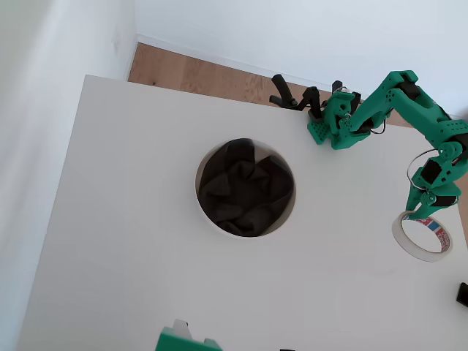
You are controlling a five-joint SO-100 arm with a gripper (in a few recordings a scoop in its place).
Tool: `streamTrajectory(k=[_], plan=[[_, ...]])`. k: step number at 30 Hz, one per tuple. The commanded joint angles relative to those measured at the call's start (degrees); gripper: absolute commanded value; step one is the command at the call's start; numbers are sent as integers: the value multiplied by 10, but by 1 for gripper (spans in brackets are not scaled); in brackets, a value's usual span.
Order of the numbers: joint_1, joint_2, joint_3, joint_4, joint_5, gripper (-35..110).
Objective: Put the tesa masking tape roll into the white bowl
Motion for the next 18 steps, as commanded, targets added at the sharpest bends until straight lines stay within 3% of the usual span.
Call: streamTrajectory(k=[1,9,18], plan=[[95,102,-114,60,-11,-8],[402,110,-112,99,-76,-8],[652,-94,-105,37,-149,-8]])
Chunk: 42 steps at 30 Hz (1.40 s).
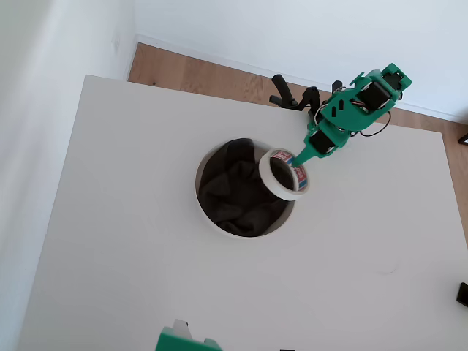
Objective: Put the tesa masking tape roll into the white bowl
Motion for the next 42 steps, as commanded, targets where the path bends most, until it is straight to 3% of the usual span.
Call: streamTrajectory(k=[1,19,22,23,29,30,32,42], plan=[[71,-49,-21,-36,-20,-8],[62,-235,38,-155,-5,-8],[63,-229,37,-134,27,48],[63,-229,37,-133,33,59],[50,-224,34,-141,28,44],[48,-224,33,-143,26,36],[44,-235,19,-141,19,-8],[26,-310,-92,-126,50,-8]])
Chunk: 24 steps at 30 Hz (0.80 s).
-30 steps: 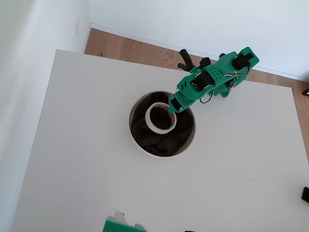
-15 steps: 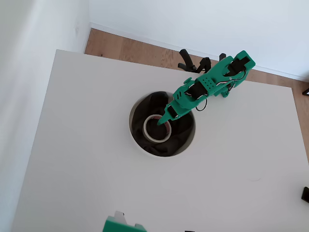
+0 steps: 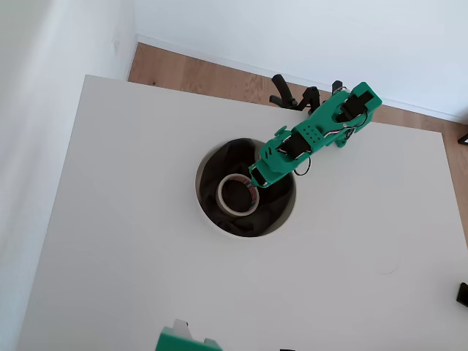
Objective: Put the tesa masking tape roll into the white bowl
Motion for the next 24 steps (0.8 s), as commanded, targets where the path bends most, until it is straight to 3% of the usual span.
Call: streamTrajectory(k=[1,11,24], plan=[[-7,-4,-105,31,19,-8],[-6,-164,-418,159,43,-8],[-13,-131,-435,171,50,-8]])
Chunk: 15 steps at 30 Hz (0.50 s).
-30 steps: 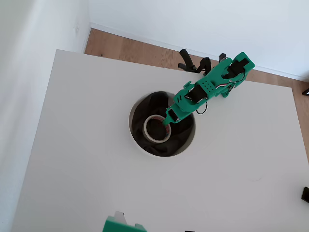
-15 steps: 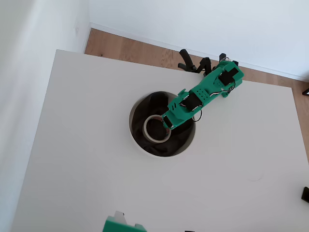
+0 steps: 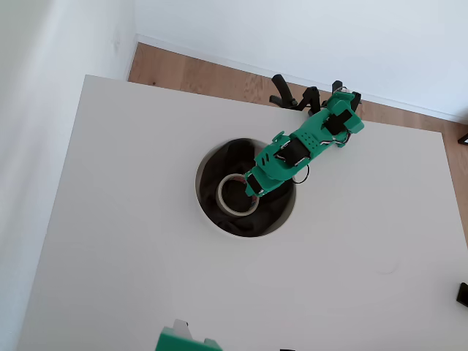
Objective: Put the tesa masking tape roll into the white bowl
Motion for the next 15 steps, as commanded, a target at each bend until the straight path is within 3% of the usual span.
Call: streamTrajectory(k=[1,15], plan=[[1,68,-58,23,12,-8],[-185,307,-60,163,47,-8]])
